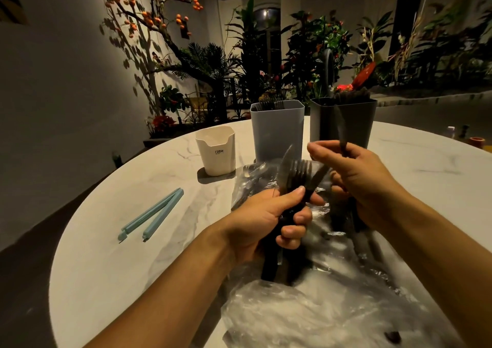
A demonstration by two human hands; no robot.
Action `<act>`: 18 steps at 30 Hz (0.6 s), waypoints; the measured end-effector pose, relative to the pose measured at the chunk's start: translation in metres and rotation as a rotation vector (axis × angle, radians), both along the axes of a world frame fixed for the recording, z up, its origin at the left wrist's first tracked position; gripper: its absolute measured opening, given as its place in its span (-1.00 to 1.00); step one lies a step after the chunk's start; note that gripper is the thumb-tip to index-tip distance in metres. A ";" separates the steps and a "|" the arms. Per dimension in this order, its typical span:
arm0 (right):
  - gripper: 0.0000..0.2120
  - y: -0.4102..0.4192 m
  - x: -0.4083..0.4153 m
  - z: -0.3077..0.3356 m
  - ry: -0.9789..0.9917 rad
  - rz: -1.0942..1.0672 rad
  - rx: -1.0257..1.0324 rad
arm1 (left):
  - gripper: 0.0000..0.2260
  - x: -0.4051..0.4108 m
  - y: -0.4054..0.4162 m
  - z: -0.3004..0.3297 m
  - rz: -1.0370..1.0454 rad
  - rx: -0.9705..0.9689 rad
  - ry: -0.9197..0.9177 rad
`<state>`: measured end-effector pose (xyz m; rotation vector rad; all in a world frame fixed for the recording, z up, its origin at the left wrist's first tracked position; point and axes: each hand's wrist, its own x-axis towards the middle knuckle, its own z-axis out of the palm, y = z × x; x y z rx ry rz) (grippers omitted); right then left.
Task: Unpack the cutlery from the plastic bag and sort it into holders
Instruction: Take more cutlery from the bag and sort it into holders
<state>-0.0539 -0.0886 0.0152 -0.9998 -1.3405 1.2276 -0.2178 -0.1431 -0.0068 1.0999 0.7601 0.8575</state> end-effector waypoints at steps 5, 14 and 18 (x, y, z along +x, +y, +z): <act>-0.56 -0.002 0.002 -0.001 -0.100 0.132 -0.061 | -0.78 -0.003 -0.002 0.001 -0.089 -0.051 0.086; -0.71 0.001 -0.001 -0.003 -0.084 0.095 -0.054 | -0.82 -0.008 0.000 0.002 -0.113 -0.083 0.195; -0.78 0.003 0.000 -0.001 0.123 -0.069 -0.118 | -0.81 -0.010 0.001 0.001 -0.104 -0.076 0.195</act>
